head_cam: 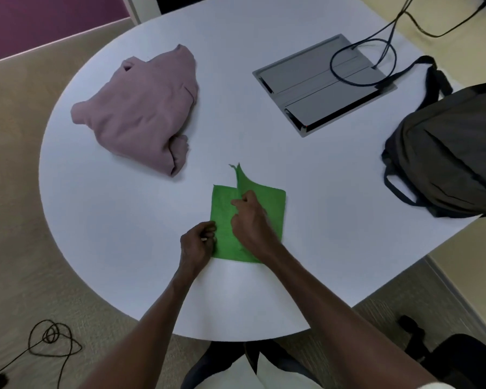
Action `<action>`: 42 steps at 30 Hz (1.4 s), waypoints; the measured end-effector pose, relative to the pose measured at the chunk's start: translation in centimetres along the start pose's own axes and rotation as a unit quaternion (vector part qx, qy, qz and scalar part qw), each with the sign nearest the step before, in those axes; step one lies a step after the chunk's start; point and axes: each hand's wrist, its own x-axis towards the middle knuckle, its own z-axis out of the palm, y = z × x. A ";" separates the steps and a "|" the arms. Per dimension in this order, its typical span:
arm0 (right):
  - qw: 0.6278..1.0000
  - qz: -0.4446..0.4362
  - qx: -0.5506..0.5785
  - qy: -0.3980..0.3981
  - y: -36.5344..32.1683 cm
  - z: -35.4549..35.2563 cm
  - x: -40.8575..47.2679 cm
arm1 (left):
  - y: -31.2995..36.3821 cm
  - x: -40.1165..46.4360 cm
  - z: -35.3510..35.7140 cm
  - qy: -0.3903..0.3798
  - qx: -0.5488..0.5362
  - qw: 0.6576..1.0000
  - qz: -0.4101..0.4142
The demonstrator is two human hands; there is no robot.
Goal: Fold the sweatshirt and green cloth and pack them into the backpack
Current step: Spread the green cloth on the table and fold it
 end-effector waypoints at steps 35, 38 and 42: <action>0.994 -0.090 0.043 -0.037 6.0 8.1 -2.9 | -0.8 1.2 -1.6 0.003 0.030 0.999 0.041; 0.993 -0.111 0.030 -0.033 6.3 8.4 -2.9 | -1.2 0.2 -1.5 -0.020 0.080 0.991 0.105; 0.991 -0.130 0.013 -0.042 6.8 8.0 -3.2 | -1.7 -0.6 -1.3 -0.023 0.142 0.981 0.130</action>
